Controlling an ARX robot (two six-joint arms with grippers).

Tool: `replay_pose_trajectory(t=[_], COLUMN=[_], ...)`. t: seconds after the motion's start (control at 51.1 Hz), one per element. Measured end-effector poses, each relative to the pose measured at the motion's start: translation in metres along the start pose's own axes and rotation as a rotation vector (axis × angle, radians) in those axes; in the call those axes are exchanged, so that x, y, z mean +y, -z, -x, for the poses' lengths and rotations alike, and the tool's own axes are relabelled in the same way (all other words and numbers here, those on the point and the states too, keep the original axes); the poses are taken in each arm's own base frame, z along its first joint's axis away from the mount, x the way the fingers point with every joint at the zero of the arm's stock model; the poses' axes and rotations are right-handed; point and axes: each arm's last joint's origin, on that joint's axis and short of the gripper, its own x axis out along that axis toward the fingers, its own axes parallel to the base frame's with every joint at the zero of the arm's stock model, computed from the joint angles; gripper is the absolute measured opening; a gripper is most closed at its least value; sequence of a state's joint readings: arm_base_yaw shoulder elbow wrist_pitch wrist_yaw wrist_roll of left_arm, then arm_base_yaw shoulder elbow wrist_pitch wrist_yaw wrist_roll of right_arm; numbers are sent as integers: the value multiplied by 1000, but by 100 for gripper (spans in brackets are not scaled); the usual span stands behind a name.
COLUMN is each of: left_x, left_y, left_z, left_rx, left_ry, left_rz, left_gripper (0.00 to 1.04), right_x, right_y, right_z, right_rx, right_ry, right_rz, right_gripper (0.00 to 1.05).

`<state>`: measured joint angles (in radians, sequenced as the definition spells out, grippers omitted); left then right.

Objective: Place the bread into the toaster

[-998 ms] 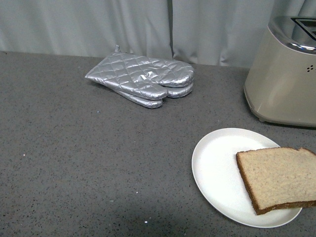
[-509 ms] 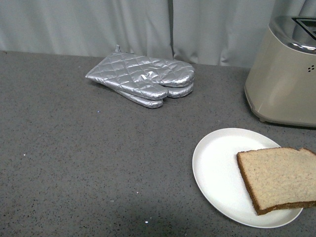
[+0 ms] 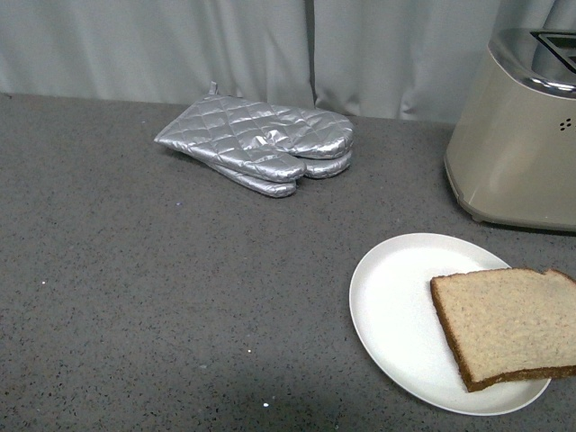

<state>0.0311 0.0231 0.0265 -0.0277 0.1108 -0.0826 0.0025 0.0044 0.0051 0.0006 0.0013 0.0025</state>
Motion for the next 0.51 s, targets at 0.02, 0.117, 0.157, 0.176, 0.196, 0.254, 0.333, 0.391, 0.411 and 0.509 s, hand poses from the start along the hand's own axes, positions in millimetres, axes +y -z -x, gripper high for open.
replay_pose_trajectory(t=[0.02,0.117,0.157,0.176,0.196,0.254,0.333,0.391,0.411,0.509], left_x=[1,3,3,2,2,1,1,2,2,1], left_y=[1,9,11,11,11,10,10,10,10,9], left_z=[0,-3,-3,-2,-2,-2,-2,-2,-2,-2], left_rx=[46,212,249,268,283,305,316,321,323,308], left_ry=[50,191,223,241,255,257,247,240,239,220], left_rz=[51,412,513,584,646,772,846,888,900,914], left_gripper=[12,26,31,35,39,47,58,67,71,91], right_x=[0,0,0,0,0,0,0,0,0,0], right_y=[0,0,0,0,0,0,0,0,0,0], right_z=[0,0,0,0,0,0,0,0,0,0], right_rx=[0,0,0,0,0,0,0,0,0,0], right_ry=[1,-3,-2,0,0,-1,1,0,0,0], right_rz=[0,0,0,0,0,0,0,0,0,0], right_gripper=[95,95,95,95,95,95,95,95,95,95])
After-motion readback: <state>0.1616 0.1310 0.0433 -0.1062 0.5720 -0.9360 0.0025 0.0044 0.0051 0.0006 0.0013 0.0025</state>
